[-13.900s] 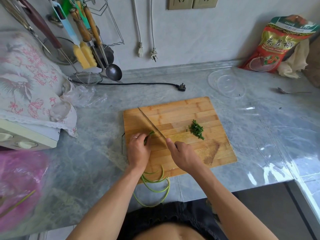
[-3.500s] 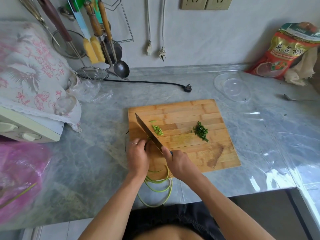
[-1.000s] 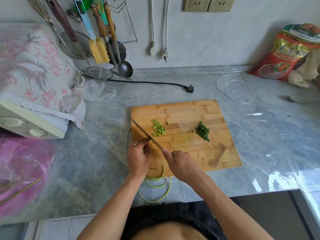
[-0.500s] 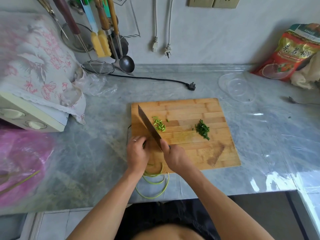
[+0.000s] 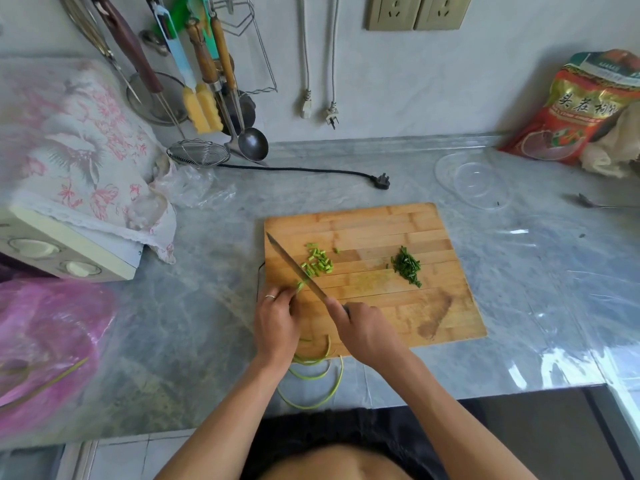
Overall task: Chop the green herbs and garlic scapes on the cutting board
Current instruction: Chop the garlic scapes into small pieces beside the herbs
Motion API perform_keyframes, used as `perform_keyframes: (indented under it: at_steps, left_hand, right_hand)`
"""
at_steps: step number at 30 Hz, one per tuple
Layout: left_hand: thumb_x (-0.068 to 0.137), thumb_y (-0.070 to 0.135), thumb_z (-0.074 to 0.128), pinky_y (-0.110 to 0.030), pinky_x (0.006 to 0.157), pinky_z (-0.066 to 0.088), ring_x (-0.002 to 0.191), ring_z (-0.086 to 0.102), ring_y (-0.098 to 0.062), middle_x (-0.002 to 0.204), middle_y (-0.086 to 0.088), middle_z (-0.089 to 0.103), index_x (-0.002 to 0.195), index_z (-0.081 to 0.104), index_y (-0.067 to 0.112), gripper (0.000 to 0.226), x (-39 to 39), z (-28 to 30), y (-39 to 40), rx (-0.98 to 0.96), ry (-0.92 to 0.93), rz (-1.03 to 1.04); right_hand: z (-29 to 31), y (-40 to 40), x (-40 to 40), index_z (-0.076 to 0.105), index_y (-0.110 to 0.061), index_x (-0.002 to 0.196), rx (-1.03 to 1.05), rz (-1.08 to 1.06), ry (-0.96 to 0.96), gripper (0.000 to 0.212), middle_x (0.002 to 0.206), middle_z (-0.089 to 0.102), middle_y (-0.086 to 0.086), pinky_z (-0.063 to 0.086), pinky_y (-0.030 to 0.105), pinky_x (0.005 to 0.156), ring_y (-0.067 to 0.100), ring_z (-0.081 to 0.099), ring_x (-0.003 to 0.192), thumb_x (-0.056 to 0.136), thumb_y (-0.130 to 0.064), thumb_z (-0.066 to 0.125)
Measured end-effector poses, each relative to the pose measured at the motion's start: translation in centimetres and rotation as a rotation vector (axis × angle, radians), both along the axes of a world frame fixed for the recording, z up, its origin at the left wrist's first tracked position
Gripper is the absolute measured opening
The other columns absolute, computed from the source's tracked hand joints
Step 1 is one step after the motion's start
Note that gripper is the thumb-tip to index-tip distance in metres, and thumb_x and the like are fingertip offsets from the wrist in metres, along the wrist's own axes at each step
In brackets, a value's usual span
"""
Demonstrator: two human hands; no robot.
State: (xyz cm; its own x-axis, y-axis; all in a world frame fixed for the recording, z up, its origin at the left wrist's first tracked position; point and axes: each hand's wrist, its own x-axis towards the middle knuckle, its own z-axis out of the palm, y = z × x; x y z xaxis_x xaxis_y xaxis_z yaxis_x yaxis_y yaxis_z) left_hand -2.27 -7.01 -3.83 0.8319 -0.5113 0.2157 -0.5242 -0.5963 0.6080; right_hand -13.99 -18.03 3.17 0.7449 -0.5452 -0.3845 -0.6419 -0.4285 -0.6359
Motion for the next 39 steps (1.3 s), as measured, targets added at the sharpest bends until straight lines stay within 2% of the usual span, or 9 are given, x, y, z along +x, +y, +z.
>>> perform_keyframes:
  at_steps: [7, 13, 18, 20, 23, 25, 27, 32, 39]
  left_hand:
    - [0.083, -0.002, 0.070, -0.026, 0.076, 0.048, 0.086, 0.068, -0.025, 0.095, -0.007, 0.073, 0.095, 0.077, 0.007, 0.017, 0.3, -0.2, 0.2, -0.095, 0.049, -0.023]
    - [0.084, -0.001, 0.068, -0.035, 0.070, 0.054, 0.083, 0.068, -0.027, 0.094, -0.008, 0.073, 0.094, 0.077, 0.006, 0.015, 0.4, -0.8, 0.2, -0.116, 0.082, -0.007]
    - [0.079, 0.000, 0.072, -0.025, 0.071, 0.047, 0.085, 0.066, -0.025, 0.095, -0.009, 0.071, 0.093, 0.076, 0.005, 0.015, 0.3, -0.6, 0.3, -0.123, 0.086, -0.041]
    - [0.082, 0.002, 0.072, -0.029, 0.070, 0.049, 0.084, 0.066, -0.025, 0.095, -0.007, 0.071, 0.093, 0.075, 0.006, 0.012, 0.4, -0.7, 0.3, -0.116, 0.076, -0.035]
    - [0.081, -0.001, 0.072, -0.032, 0.075, 0.053, 0.086, 0.067, -0.026, 0.096, -0.007, 0.073, 0.095, 0.076, 0.004, 0.015, 0.3, -1.0, 0.3, -0.107, 0.028, -0.021]
    - [0.079, -0.004, 0.073, -0.032, 0.078, 0.054, 0.087, 0.067, -0.026, 0.096, -0.007, 0.074, 0.097, 0.077, 0.004, 0.020, 0.2, -1.1, 0.3, -0.102, 0.001, -0.022]
    - [0.078, -0.006, 0.073, -0.032, 0.080, 0.054, 0.089, 0.067, -0.025, 0.099, -0.006, 0.074, 0.099, 0.077, 0.004, 0.024, 0.2, -1.1, 0.4, -0.091, 0.003, -0.028]
    - [0.077, -0.010, 0.073, -0.033, 0.078, 0.056, 0.088, 0.068, -0.029, 0.099, -0.008, 0.074, 0.100, 0.077, 0.003, 0.026, 1.1, -1.2, 0.2, -0.063, 0.011, -0.092]
    - [0.083, 0.003, 0.074, -0.035, 0.064, 0.056, 0.077, 0.070, -0.029, 0.089, -0.010, 0.072, 0.092, 0.074, 0.007, 0.010, 2.9, -1.1, -0.8, -0.048, 0.037, -0.112]
  right_hand:
    - [0.6, 0.4, -0.5, 0.040, -0.012, 0.061, 0.003, 0.049, 0.055, 0.064, 0.058, 0.048, 0.006, 0.035, 0.034, 0.049, 0.023, 0.044, 0.051, 0.095, -0.065, 0.030]
    - [1.1, 0.8, -0.4, 0.040, -0.013, 0.064, -0.061, 0.099, 0.112, 0.063, 0.061, 0.046, 0.004, 0.032, 0.032, 0.048, 0.021, 0.042, 0.051, 0.095, -0.066, 0.024]
    - [0.3, 2.0, 0.3, 0.037, -0.018, 0.066, -0.093, 0.088, 0.122, 0.057, 0.066, 0.048, 0.004, 0.037, 0.034, 0.054, 0.025, 0.046, 0.057, 0.095, -0.066, 0.025]
    - [-0.4, 2.0, 0.9, 0.043, -0.015, 0.069, -0.056, 0.056, 0.088, 0.058, 0.066, 0.050, 0.005, 0.037, 0.034, 0.055, 0.026, 0.048, 0.058, 0.097, -0.063, 0.025]
    - [-1.0, 0.9, 1.3, 0.060, -0.009, 0.083, 0.074, -0.025, 0.090, 0.059, 0.069, 0.057, 0.010, 0.040, 0.033, 0.055, 0.026, 0.053, 0.058, 0.103, -0.051, 0.024]
    - [-0.9, 0.0, 0.9, 0.050, -0.011, 0.057, 0.244, -0.179, 0.008, 0.068, 0.051, 0.050, 0.005, 0.039, 0.029, 0.045, 0.020, 0.049, 0.043, 0.101, -0.056, 0.025]
    - [-0.7, -0.3, 0.6, 0.038, -0.013, 0.050, 0.290, -0.234, -0.030, 0.069, 0.043, 0.042, 0.001, 0.036, 0.026, 0.042, 0.016, 0.041, 0.035, 0.099, -0.060, 0.025]
    - [-0.5, -0.4, 0.7, 0.042, -0.008, 0.062, 0.141, -0.135, -0.032, 0.063, 0.054, 0.044, 0.006, 0.033, 0.032, 0.052, 0.019, 0.040, 0.050, 0.099, -0.057, 0.028]
    - [0.8, -0.5, 0.3, 0.038, -0.010, 0.060, 0.015, -0.027, -0.009, 0.066, 0.052, 0.042, 0.006, 0.029, 0.033, 0.048, 0.022, 0.038, 0.048, 0.095, -0.065, 0.030]
